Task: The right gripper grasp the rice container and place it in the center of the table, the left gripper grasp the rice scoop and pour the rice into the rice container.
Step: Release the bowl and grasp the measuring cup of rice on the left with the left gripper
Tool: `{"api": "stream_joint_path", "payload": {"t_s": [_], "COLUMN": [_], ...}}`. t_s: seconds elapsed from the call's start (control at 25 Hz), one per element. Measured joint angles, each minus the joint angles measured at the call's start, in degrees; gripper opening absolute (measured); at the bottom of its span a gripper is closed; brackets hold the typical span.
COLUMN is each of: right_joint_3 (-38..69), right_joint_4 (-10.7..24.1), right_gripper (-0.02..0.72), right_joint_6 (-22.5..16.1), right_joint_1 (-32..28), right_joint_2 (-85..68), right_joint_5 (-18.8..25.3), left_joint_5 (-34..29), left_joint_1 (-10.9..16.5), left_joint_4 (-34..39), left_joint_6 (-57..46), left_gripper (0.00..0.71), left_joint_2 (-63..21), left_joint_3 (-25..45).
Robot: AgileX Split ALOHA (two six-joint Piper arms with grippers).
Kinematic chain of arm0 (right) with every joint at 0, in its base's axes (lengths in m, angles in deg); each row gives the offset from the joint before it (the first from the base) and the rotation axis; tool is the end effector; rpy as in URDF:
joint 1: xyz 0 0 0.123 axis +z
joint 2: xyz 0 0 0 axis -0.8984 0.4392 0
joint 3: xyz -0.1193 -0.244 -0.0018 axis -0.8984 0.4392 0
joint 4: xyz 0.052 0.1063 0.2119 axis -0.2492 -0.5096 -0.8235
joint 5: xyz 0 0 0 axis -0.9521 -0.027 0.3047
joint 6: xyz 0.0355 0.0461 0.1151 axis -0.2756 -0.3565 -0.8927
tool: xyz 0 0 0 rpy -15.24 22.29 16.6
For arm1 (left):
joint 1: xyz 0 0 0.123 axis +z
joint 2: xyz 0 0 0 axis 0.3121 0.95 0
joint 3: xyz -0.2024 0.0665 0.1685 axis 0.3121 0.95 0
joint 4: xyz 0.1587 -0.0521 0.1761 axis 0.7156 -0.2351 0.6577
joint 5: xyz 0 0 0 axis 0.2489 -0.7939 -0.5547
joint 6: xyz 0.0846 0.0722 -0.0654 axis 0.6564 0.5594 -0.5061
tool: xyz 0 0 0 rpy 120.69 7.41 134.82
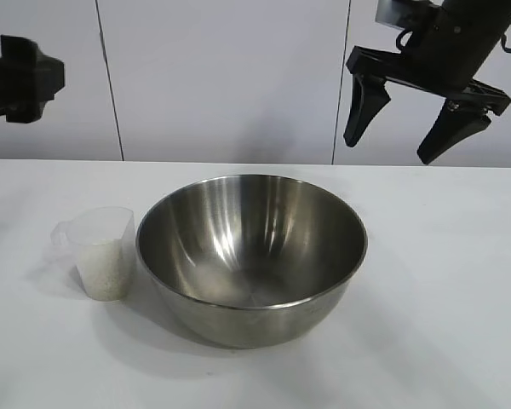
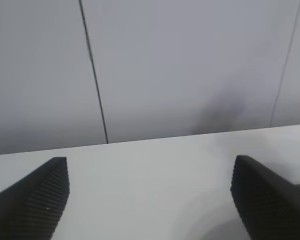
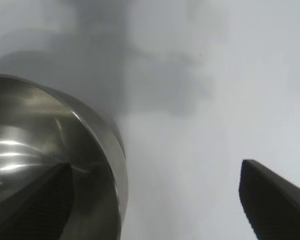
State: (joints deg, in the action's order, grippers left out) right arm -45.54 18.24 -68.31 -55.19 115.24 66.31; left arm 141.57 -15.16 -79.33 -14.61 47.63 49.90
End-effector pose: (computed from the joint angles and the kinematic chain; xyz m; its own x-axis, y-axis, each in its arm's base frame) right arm 0.3884 0.0867 0.2133 -0.9325 -0.1254 -0.3387 -0.2013 0.9591 0.1992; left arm 0.2379 -0.0923 0.1865 -0.1166 0.1854 -0.9757 0.1696 0.9717 0.1644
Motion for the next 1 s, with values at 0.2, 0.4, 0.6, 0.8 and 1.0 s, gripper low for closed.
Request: {"api": "stream_joint_path", "payload": {"t_s": [0.2,0.4,0.6,0.8,1.0], "right_joint_3": [0.0,0.0,0.0,0.0,0.0], "right_joint_4": [0.1,-0.1,-1.2,-1.6,-1.7], "right_gripper": [0.623,0.623,0.623,0.623,0.623], "right_joint_6": [0.0,0.0,0.0,0.0,-0.1], "right_joint_1": [0.0,0.0,0.0,0.2,0.2], "right_joint_2": [0.0,0.0,0.0,0.0,0.0], "right_joint_5": [-0.1,-0.1,-0.1,-0.1,-0.1], "left_joint_5": [12.4,12.9,13.8,13.9,13.9], "left_joint_1": [0.0,0.0,0.0,0.0,0.0], "left_joint_4": [6.9,7.2,7.5,8.4,9.9], "left_joint_6": [-7.4,-10.0,-8.7,-8.5,-8.4], "left_gripper": [0.631,0.632,0.632,0.59,0.547], "left_joint_2": [-0.5,-0.6,4.2,15.3,22.8], "left_joint_3": [7.8,12.3,13.0,12.8,10.2]}}
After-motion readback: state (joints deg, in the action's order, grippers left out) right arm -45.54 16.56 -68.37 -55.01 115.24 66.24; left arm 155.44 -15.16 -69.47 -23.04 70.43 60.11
